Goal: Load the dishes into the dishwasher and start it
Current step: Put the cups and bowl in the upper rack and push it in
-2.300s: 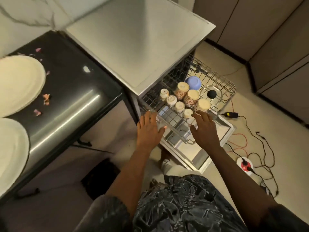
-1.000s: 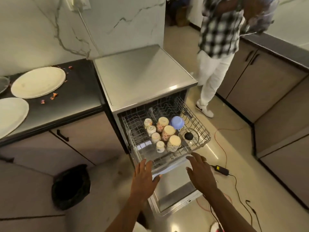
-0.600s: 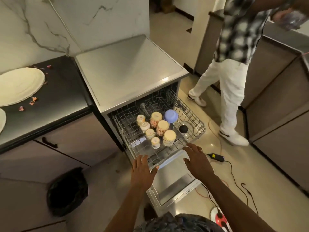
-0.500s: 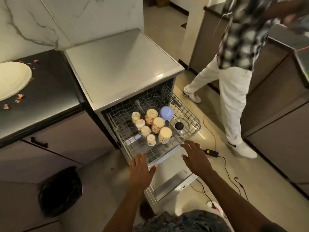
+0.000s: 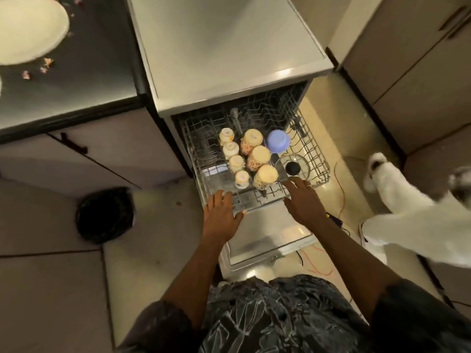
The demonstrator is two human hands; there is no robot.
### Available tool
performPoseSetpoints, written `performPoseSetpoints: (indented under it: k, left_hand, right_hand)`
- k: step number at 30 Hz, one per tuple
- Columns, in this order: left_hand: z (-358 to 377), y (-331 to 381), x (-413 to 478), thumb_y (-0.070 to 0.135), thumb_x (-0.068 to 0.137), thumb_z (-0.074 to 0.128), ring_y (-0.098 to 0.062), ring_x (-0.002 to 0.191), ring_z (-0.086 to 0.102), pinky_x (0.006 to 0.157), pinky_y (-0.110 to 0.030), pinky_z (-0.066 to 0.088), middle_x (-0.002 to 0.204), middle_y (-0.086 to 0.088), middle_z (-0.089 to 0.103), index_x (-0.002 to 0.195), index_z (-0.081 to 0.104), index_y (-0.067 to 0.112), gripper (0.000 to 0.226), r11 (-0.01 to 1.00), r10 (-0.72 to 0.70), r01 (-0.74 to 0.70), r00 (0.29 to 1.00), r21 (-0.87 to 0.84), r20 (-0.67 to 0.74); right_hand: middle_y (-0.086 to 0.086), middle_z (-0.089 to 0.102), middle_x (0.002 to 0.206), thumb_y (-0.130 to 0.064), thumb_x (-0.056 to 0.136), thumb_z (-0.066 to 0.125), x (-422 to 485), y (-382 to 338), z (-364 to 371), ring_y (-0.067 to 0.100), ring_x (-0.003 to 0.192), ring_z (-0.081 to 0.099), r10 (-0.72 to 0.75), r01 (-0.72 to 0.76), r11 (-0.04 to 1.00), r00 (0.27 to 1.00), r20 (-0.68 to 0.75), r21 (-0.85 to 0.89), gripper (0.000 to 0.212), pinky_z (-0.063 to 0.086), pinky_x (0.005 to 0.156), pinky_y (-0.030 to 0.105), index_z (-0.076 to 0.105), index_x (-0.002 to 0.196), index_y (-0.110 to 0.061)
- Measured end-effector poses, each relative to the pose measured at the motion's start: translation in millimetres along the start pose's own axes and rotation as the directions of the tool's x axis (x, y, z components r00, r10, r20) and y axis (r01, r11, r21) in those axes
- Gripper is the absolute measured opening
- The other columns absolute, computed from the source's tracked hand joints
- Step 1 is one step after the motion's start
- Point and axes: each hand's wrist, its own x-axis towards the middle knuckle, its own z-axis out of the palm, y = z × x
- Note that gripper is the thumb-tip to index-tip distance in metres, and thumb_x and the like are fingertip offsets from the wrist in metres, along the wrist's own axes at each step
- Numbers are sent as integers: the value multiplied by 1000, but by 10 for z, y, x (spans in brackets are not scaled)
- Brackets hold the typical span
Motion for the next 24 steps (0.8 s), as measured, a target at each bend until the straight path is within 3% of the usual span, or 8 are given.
performPoseSetpoints:
  k: [5,11,16,21,24]
  left_hand:
    - [112,299,165,49,90,63,-33,137,32,111,-48,32,147,-11,38,139,43,15,63,992,-124,124,992,-24,-22]
    - [552,589,367,47,94,60,-36,138,34,112,-45,33,148,-15,40,145,40,11,66,978,-208,210,973,-13,102]
    - [946,874,474,45,91,65,-32,131,41,104,-47,42,141,-13,46,140,47,17,60,986,-165,160,979,50,123]
    - [1232,898,646,44,95,59,-32,128,46,102,-45,41,137,-10,51,141,45,19,54,970,-202,170,961,171,188]
    - [1284,813,723,41,96,57,-28,118,53,99,-43,41,125,-6,60,129,55,21,38,960,-232,194,955,200,184]
  right_hand:
    - [19,48,145,-17,88,69,234,524,50,45,122,52,-22,21,1000,994,105,11,55,49,97,49,53,140,-10]
    - [18,43,148,-22,92,67,537,1069,239,44,126,48,-85,81,996,955,284,24,51,49,98,53,52,140,-10]
    - [17,42,151,-25,94,67,660,1076,487,43,137,40,-198,211,977,893,405,12,52,42,107,56,51,143,-14]
    - [11,48,146,-18,98,61,740,1074,703,38,134,45,-204,211,977,890,408,29,45,50,99,53,53,142,-17]
    - [11,60,136,-19,98,62,757,1180,759,34,128,52,-176,162,984,898,404,70,38,48,103,51,60,135,-16]
